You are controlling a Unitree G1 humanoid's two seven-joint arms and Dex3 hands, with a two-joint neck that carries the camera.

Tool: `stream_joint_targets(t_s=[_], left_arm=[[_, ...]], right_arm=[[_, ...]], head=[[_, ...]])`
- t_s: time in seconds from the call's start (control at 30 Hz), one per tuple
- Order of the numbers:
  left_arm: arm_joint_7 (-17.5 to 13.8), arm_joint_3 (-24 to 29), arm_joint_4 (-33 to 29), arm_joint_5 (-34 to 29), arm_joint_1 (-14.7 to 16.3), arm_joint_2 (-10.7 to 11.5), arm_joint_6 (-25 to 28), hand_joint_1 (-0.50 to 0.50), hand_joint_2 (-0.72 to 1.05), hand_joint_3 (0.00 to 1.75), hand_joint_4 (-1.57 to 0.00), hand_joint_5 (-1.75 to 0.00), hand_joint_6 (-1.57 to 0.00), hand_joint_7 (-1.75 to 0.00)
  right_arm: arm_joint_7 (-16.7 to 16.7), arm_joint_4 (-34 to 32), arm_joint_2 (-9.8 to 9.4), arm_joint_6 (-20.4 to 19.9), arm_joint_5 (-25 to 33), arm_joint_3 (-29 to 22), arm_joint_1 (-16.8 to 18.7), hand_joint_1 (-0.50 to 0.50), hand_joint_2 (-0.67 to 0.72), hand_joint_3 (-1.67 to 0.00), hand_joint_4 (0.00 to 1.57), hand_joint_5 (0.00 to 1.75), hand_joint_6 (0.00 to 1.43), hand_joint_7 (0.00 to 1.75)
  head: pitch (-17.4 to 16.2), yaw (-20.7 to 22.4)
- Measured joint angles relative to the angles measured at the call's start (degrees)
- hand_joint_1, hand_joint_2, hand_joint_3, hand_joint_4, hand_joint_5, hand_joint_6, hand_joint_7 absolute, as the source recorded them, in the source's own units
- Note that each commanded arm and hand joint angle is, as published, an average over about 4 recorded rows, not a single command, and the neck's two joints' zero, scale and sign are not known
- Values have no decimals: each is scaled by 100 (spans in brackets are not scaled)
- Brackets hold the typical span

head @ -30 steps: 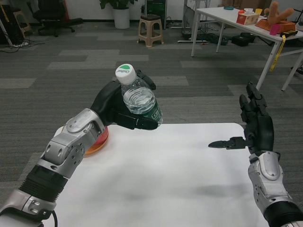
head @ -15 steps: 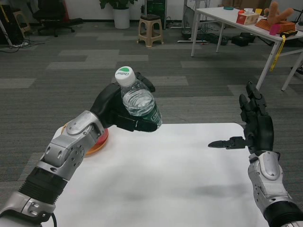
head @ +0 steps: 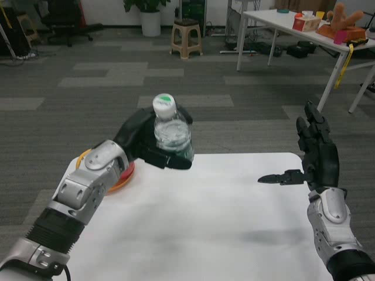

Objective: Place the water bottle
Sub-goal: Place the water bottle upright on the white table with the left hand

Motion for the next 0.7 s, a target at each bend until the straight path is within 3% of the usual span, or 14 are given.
stream_joint_targets(t_s=[0.2,0.37,0.7], left_arm=[[18,-236,1401,47,-10,-149,-545,50,69,44,-52,-175,-94,-154],[29,-501,2129,-22,-78,-192,-1024,50,76,39,-52,-175,-96,-154],[162,-1411,3933,-1106,-534,-355,-2304,50,78,35,-54,-175,-105,-154]], right_arm=[[0,11,-2,-1,-1,1,10,-17,9,-8,0,0,0,7],[-1,20,-3,-2,0,1,13,-17,9,-8,0,0,0,7],[-1,123,-2,-3,0,2,20,-17,9,-8,0,0,0,7]], head=[[-39,-40],[-78,-50],[-148,-103]])
